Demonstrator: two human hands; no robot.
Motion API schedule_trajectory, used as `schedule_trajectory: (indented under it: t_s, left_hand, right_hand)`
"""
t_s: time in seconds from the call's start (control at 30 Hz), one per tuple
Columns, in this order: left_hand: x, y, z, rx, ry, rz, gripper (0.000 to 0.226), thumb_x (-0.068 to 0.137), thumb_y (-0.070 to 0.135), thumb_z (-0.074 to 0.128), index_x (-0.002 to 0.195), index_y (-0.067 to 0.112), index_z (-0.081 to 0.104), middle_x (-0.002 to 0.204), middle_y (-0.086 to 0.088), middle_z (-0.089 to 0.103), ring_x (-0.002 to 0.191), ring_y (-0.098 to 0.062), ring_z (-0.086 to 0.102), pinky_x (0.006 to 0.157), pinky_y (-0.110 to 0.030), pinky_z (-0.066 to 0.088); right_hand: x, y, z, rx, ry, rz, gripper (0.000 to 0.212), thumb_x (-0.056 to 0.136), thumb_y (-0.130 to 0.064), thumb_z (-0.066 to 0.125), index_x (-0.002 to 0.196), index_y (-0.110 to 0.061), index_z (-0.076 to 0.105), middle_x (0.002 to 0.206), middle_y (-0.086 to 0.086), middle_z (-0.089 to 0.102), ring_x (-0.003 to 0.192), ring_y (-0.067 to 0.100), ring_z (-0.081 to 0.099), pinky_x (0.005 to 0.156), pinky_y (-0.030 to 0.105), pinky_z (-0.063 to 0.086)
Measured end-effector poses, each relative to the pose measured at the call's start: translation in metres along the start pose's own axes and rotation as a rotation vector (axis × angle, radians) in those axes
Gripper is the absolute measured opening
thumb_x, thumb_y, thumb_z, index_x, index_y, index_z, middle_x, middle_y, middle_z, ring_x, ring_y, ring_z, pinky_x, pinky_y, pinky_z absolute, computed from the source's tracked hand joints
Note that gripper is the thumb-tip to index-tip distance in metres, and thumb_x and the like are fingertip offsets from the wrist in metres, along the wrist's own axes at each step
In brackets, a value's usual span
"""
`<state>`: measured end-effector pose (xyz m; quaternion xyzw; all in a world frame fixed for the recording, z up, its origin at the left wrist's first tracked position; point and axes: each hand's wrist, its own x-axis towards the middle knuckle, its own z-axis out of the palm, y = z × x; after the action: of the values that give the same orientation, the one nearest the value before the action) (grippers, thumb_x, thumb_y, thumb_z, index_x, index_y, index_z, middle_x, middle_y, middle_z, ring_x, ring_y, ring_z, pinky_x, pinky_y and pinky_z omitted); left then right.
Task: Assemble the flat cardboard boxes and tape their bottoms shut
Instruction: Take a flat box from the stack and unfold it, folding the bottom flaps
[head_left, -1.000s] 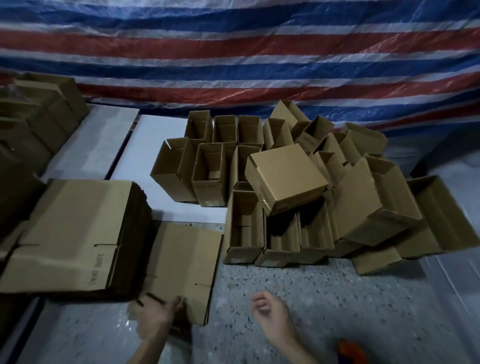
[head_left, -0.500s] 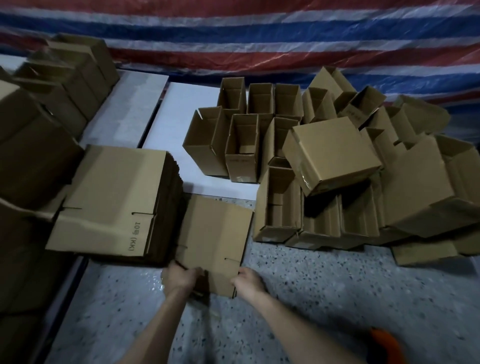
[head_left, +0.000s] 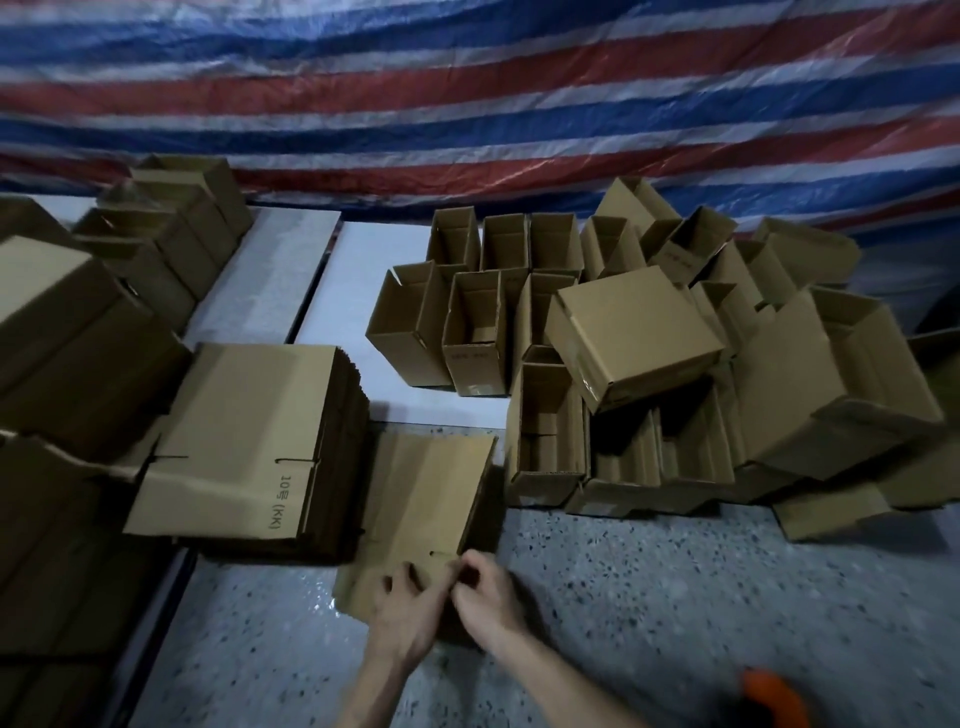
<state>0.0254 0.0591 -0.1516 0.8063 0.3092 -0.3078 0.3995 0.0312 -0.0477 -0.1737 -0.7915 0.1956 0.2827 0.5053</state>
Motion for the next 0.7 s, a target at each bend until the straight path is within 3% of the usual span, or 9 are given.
schedule_trajectory:
  t_s: [0.03,0.17,0.23,0.3,0.4,0.5,0.57,0.67,0.7]
  left_hand:
    - [-0.008,0.0,0.0,-0.033,0.003,-0.017,0.082,0.083,0.072,0.057,0.144,0.019,0.045,0.141,-0.015,0.042,0.128,-0.036,0.045,0.106,-0.049,0.044]
    - [-0.039,0.006,-0.005,-0.17,0.04,-0.048,0.078,0.085,0.055,0.068,0.146,0.014,0.044,0.139,-0.016,0.055,0.122,-0.033,0.056,0.101,-0.039,0.047]
    - [-0.059,0.009,-0.008,-0.168,0.03,-0.053,0.069,0.087,0.047,0.07,0.145,0.017,0.049,0.134,-0.012,0.061,0.12,-0.028,0.059,0.098,-0.035,0.045]
    - [-0.079,0.008,-0.011,-0.184,0.032,-0.012,0.044,0.086,0.035,0.075,0.126,0.021,0.065,0.11,-0.007,0.073,0.102,-0.024,0.066,0.092,-0.034,0.051]
    - [-0.095,-0.001,-0.019,-0.157,0.034,0.069,0.013,0.088,0.015,0.073,0.1,0.019,0.072,0.085,0.0,0.075,0.089,-0.023,0.069,0.093,-0.041,0.054]
    - [-0.105,-0.007,-0.026,0.162,0.043,0.123,0.021,0.095,0.013,0.062,0.112,0.027,0.063,0.105,-0.001,0.068,0.108,-0.018,0.062,0.103,-0.034,0.046]
    - [-0.117,-0.011,-0.035,0.383,-0.002,0.224,0.022,0.098,0.015,0.059,0.116,0.028,0.062,0.117,-0.002,0.067,0.116,-0.013,0.06,0.104,-0.029,0.045]
    - [-0.124,-0.004,-0.037,0.468,-0.365,0.439,0.043,0.089,-0.019,0.047,0.087,0.017,0.07,0.08,-0.016,0.072,0.083,-0.008,0.063,0.077,-0.025,0.048]
    - [-0.12,-0.002,-0.034,0.472,-0.488,0.523,0.046,0.086,-0.025,0.044,0.092,0.014,0.069,0.079,-0.017,0.071,0.083,-0.008,0.06,0.076,-0.022,0.047]
  right_hand:
    - [-0.008,0.001,-0.001,-0.005,-0.002,-0.056,0.025,0.086,-0.012,0.057,0.107,-0.025,0.062,0.12,-0.006,0.058,0.115,0.016,0.055,0.102,0.03,0.044]
    - [-0.04,0.015,-0.007,0.072,-0.1,-0.15,0.046,0.087,-0.006,0.063,0.132,-0.011,0.055,0.118,-0.007,0.052,0.12,0.01,0.051,0.093,0.005,0.034]
    - [-0.055,0.023,-0.013,0.13,-0.16,-0.167,0.052,0.088,-0.006,0.067,0.138,-0.007,0.052,0.124,-0.003,0.052,0.12,0.009,0.05,0.1,0.013,0.038]
    - [-0.067,0.028,-0.023,0.266,-0.292,-0.168,0.056,0.087,-0.004,0.072,0.14,-0.016,0.054,0.132,-0.001,0.061,0.126,0.016,0.057,0.104,0.028,0.047]
    - [-0.087,0.027,-0.043,0.305,-0.459,-0.232,0.042,0.084,-0.009,0.076,0.12,-0.028,0.069,0.127,-0.01,0.068,0.119,0.013,0.064,0.102,0.036,0.052]
    - [-0.102,0.03,-0.07,0.289,-0.28,-0.251,0.033,0.077,-0.032,0.081,0.106,-0.042,0.068,0.108,-0.007,0.071,0.094,0.011,0.07,0.09,0.038,0.058]
    - [-0.107,0.037,-0.091,0.278,-0.022,-0.314,0.044,0.078,-0.03,0.083,0.112,-0.046,0.06,0.119,-0.011,0.063,0.09,0.01,0.069,0.082,0.03,0.059]
    - [-0.115,0.046,-0.127,0.145,0.282,-0.448,0.076,0.076,-0.025,0.086,0.135,-0.048,0.043,0.139,-0.029,0.037,0.105,0.0,0.057,0.081,0.019,0.053]
    - [-0.116,0.049,-0.139,0.101,0.316,-0.475,0.085,0.075,-0.024,0.088,0.14,-0.049,0.039,0.142,-0.031,0.029,0.116,-0.003,0.049,0.083,0.02,0.054]
